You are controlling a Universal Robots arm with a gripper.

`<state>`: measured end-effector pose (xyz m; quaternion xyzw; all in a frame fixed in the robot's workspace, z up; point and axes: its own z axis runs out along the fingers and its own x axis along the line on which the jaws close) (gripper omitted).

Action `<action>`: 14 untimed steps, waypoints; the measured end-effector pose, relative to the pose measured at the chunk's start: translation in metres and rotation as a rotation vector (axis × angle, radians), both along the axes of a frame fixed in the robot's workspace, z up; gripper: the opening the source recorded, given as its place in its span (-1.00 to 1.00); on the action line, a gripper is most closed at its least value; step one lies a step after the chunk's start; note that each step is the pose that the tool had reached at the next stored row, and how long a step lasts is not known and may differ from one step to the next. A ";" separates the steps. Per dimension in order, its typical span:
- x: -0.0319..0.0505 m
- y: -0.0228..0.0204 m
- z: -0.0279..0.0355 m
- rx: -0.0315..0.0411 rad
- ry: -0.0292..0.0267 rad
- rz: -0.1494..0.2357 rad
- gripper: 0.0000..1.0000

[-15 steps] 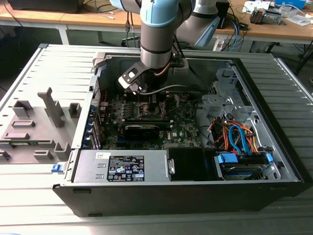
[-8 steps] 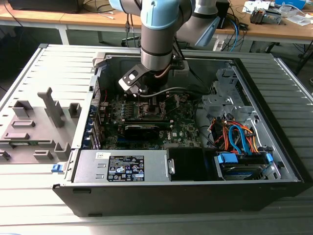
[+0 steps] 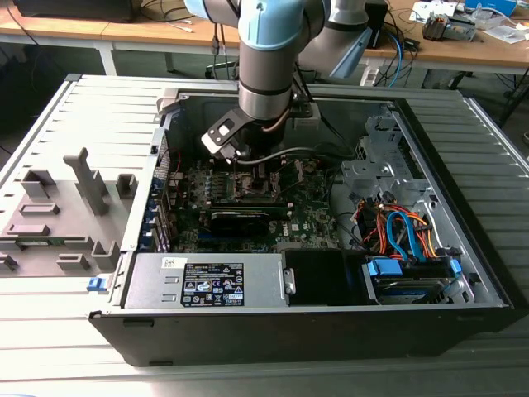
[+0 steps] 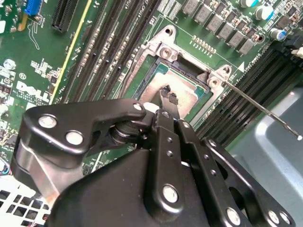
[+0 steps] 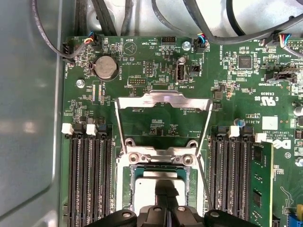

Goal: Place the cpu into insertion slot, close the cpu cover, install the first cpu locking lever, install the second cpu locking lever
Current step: 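Place the cpu into insertion slot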

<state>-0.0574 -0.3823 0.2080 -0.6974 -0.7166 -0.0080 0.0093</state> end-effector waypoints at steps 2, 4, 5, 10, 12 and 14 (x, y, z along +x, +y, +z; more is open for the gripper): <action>-0.0002 -0.0003 0.0127 -0.0028 0.0013 0.000 -0.79; -0.0002 -0.0004 0.0215 -0.0046 0.0016 0.000 -0.79; -0.0002 -0.0004 0.0254 -0.0050 0.0015 0.000 -0.79; -0.0002 -0.0004 0.0533 -0.0106 0.0016 0.000 -0.79; -0.0002 -0.0004 0.0581 -0.0114 0.0015 0.000 -0.79; -0.0002 -0.0004 0.0583 -0.0111 0.0013 0.000 -0.79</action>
